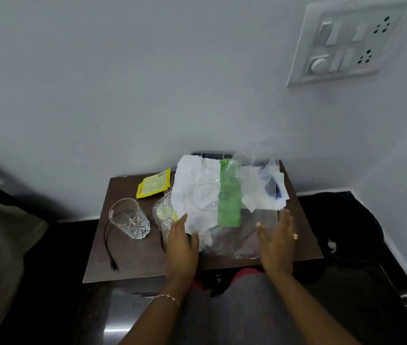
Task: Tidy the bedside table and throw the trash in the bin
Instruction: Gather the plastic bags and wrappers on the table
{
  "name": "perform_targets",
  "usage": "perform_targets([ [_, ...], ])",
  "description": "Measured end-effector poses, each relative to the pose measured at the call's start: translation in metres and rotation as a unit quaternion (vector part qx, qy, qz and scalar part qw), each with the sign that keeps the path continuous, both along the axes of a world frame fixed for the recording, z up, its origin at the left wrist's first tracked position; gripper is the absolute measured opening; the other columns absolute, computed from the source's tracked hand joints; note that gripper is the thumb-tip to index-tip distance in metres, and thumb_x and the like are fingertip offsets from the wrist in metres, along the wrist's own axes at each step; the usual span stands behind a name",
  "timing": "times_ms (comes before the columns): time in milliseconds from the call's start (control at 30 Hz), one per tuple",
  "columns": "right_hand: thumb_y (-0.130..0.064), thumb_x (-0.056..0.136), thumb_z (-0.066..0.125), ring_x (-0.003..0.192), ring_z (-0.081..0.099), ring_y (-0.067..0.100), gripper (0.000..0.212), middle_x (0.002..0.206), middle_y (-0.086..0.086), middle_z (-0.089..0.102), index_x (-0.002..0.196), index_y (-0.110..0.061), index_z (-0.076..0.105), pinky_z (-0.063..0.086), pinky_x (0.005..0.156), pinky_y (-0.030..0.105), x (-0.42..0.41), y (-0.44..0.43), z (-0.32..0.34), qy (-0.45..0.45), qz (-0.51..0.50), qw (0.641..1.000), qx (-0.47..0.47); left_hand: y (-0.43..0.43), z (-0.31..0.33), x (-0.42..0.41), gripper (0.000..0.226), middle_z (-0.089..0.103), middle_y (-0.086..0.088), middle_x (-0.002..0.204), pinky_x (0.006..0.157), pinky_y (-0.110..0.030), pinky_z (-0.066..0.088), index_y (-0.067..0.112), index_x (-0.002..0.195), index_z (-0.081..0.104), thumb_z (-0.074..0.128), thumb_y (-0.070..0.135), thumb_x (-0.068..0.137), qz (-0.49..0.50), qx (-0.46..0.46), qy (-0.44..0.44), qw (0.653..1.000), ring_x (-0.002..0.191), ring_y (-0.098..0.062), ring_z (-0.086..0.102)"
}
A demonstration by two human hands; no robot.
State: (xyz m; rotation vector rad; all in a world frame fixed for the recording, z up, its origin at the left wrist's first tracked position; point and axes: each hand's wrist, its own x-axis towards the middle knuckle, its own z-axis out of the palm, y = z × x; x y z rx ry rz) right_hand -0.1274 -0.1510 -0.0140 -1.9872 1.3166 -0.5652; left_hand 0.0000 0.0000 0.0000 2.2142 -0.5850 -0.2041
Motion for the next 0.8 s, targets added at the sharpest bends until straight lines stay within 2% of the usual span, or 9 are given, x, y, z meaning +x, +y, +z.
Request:
perform_targets([
  [100, -0.030, 0.085, 0.065, 0.134, 0.032, 0.040, 0.076, 0.146, 0.023, 0.034, 0.144, -0.002, 0.026, 0.030, 0.106, 0.051, -0.012, -0.030, -0.010, 0.053, -0.140, 0.987, 0.064, -0.024, -0.005, -0.004, 0.038, 0.056, -0.009, 0.124, 0.092, -0.038, 0.048, 0.012, 0.128, 0.051, 0.055, 0.008, 0.090, 0.000, -0.050, 0.106, 0.993, 0.105, -0.024, 0.057],
  [200, -0.029, 0.083, 0.066, 0.125, 0.043, 0.037, 0.065, 0.136, 0.016, 0.047, 0.137, -0.006, 0.038, 0.033, 0.101, 0.050, -0.020, -0.048, -0.022, 0.083, -0.135, 0.982, 0.103, -0.045, -0.015, -0.012, 0.042, 0.057, -0.008, 0.123, 0.094, -0.045, 0.049, 0.015, 0.127, 0.051, 0.060, 0.014, 0.087, -0.027, -0.044, 0.175, 0.983, 0.109, -0.025, 0.057],
  [267, -0.028, 0.083, 0.065, 0.120, 0.048, 0.034, 0.055, 0.128, 0.011, 0.056, 0.131, -0.010, 0.045, 0.034, 0.099, 0.049, -0.019, -0.052, -0.027, 0.070, -0.121, 0.983, 0.116, -0.053, -0.025, -0.015, 0.036, 0.064, -0.003, 0.113, 0.086, -0.049, 0.053, 0.024, 0.116, 0.055, 0.063, 0.026, 0.081, -0.041, -0.041, 0.178, 0.982, 0.103, -0.022, 0.061],
  [367, -0.024, 0.084, 0.064, 0.112, 0.055, 0.031, 0.041, 0.111, 0.006, 0.067, 0.122, -0.013, 0.055, 0.038, 0.100, 0.048, -0.015, -0.058, -0.029, 0.022, -0.126, 0.979, 0.161, -0.062, -0.027, -0.020, 0.024, 0.066, -0.004, 0.106, 0.083, -0.039, 0.053, 0.018, 0.108, 0.057, 0.061, 0.023, 0.085, -0.003, -0.058, 0.185, 0.981, 0.099, -0.021, 0.063],
  [433, -0.017, 0.084, 0.064, 0.104, 0.060, 0.031, 0.033, 0.102, 0.009, 0.070, 0.116, -0.012, 0.061, 0.045, 0.096, 0.045, -0.013, -0.057, -0.027, -0.009, -0.126, 0.974, 0.188, -0.065, -0.024, -0.020, 0.013, 0.065, -0.007, 0.101, 0.078, -0.035, 0.049, 0.014, 0.100, 0.060, 0.060, 0.022, 0.089, 0.040, -0.065, 0.148, 0.986, 0.095, -0.025, 0.062],
  [500, -0.010, 0.085, 0.062, 0.095, 0.064, 0.030, 0.026, 0.099, 0.012, 0.071, 0.110, -0.008, 0.066, 0.051, 0.089, 0.042, -0.013, -0.056, -0.027, -0.047, -0.121, 0.968, 0.214, -0.066, -0.017, -0.017, 0.019, 0.063, -0.008, 0.103, 0.081, -0.037, 0.048, 0.012, 0.100, 0.065, 0.059, 0.026, 0.090, 0.077, -0.039, 0.091, 0.992, 0.096, -0.026, 0.059],
  [567, -0.005, 0.086, 0.059, 0.089, 0.064, 0.027, 0.023, 0.095, 0.013, 0.069, 0.108, -0.004, 0.067, 0.053, 0.087, 0.044, -0.013, -0.055, -0.026, -0.097, -0.113, 0.956, 0.254, -0.068, -0.011, -0.013, 0.019, 0.064, -0.007, 0.105, 0.084, -0.037, 0.047, 0.012, 0.099, 0.069, 0.059, 0.026, 0.090, 0.102, -0.047, 0.071, 0.991, 0.097, -0.024, 0.059],
  [700, 0.006, 0.085, 0.058, 0.085, 0.060, 0.022, 0.028, 0.088, 0.009, 0.063, 0.112, -0.001, 0.061, 0.051, 0.083, 0.036, -0.012, -0.048, -0.009, -0.222, -0.094, 0.912, 0.331, -0.069, 0.010, -0.008, 0.013, 0.069, -0.003, 0.090, 0.077, -0.031, 0.048, 0.014, 0.090, 0.068, 0.056, 0.019, 0.093, 0.080, -0.159, 0.175, 0.968, 0.085, -0.017, 0.065],
  [800, 0.006, 0.085, 0.059, 0.093, 0.060, 0.018, 0.035, 0.104, 0.007, 0.062, 0.105, -0.023, 0.058, 0.050, 0.079, 0.030, -0.015, -0.042, 0.018, -0.291, -0.053, 0.895, 0.333, -0.061, 0.036, -0.005, 0.015, 0.071, 0.000, 0.094, 0.078, -0.024, 0.051, 0.015, 0.091, 0.065, 0.051, 0.013, 0.095, 0.024, -0.242, 0.230, 0.942, 0.082, -0.006, 0.068],
])
